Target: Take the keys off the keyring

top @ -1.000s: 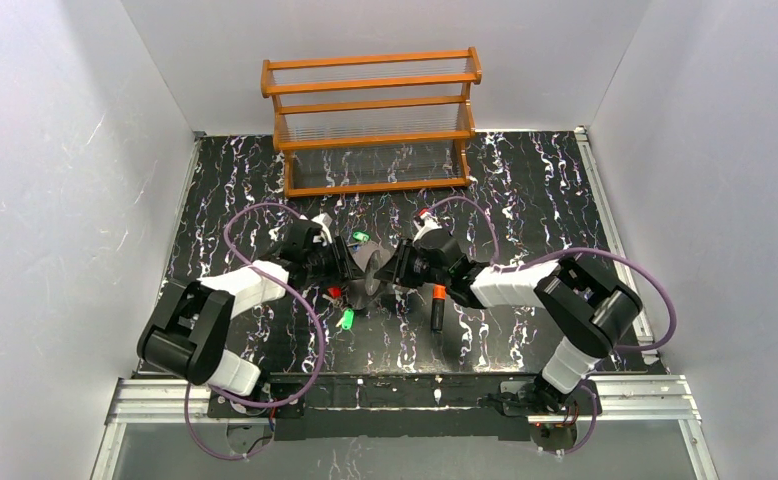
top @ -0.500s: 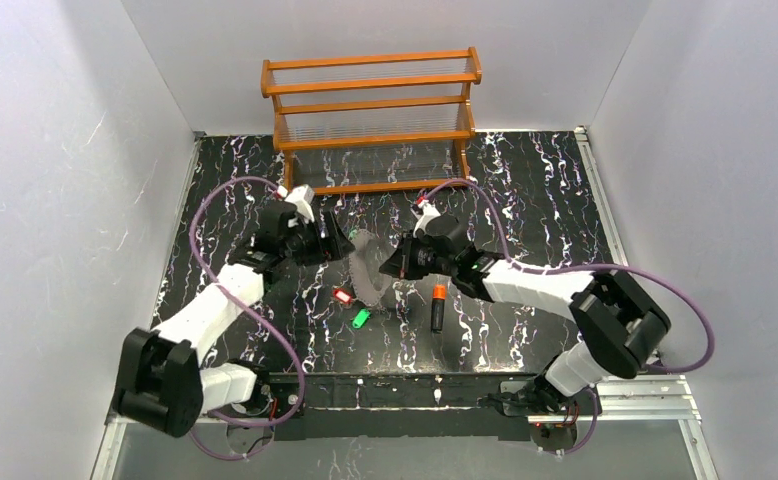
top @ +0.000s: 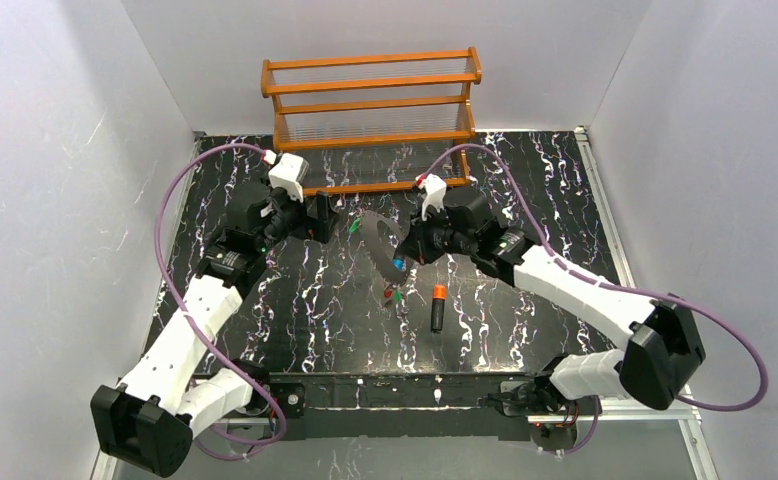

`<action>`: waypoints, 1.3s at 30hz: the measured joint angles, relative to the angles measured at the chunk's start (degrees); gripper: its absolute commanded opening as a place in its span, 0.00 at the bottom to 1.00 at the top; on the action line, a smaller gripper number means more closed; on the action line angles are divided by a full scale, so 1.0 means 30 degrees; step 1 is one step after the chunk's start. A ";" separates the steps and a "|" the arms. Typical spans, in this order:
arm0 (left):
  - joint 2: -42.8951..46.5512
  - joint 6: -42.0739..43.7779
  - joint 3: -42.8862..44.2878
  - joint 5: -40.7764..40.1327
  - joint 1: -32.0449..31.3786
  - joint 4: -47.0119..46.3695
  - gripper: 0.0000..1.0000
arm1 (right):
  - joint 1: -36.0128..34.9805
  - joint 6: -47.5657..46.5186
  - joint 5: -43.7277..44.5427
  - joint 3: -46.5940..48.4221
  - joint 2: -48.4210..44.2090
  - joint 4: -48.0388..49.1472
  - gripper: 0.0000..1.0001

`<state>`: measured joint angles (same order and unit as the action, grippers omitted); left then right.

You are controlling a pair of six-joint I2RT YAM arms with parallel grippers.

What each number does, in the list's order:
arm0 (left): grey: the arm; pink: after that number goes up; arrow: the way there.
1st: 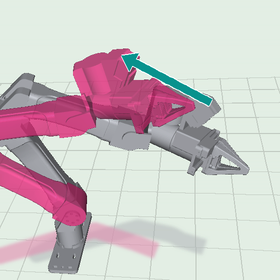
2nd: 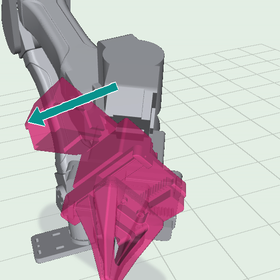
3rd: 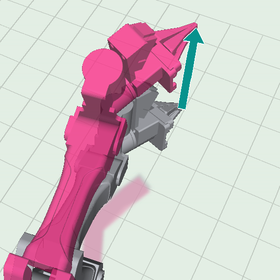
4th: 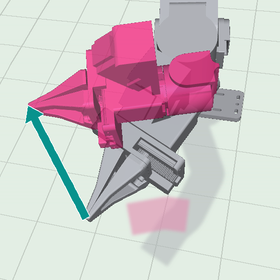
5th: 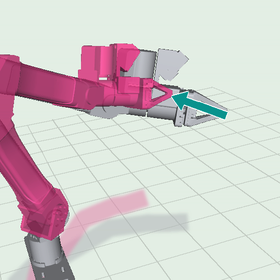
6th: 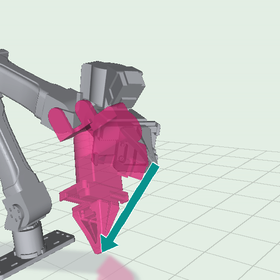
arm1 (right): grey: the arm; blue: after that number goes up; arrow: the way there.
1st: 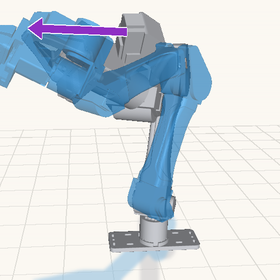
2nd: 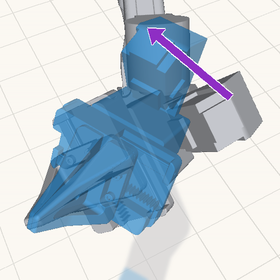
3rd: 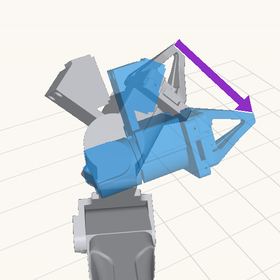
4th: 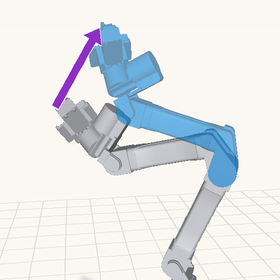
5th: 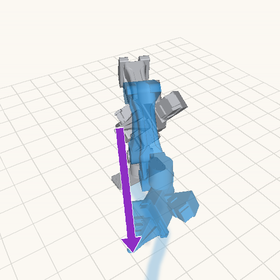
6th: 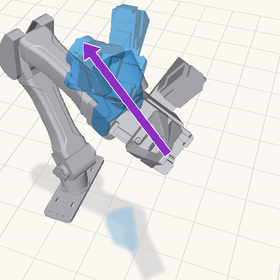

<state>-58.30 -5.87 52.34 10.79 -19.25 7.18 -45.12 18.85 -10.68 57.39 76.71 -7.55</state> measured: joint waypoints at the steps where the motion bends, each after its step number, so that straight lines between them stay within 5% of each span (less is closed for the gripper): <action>1: 0.0175 0.0481 0.0000 0.0044 0.0000 -0.0087 0.98 | 0.0000 -0.0430 0.0007 0.0080 -0.0291 -0.0182 0.01; 11: -0.1348 0.4495 0.1304 0.4575 0.0000 -0.0262 0.98 | 0.0036 -0.3920 -0.0291 0.2586 -0.1865 -0.3716 0.01; 19: -0.3228 0.7104 0.1931 0.9071 0.0000 0.0525 0.98 | 0.0044 -0.5530 -0.1865 0.1501 -0.2484 -0.4379 0.01; 30: 0.0372 0.7890 0.1443 0.7898 -0.0852 0.1064 0.98 | 0.0044 -0.8393 -0.3045 0.1231 -0.2958 -0.5493 0.01; 39: 0.4765 0.6375 -0.1566 0.2798 -0.2215 -0.0481 0.98 | 0.0044 -0.9704 -0.4014 0.1537 -0.2805 -0.6127 0.01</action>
<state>-44.01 13.26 47.64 19.18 -25.89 5.74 -44.99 -10.26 -22.72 62.00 68.29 -25.93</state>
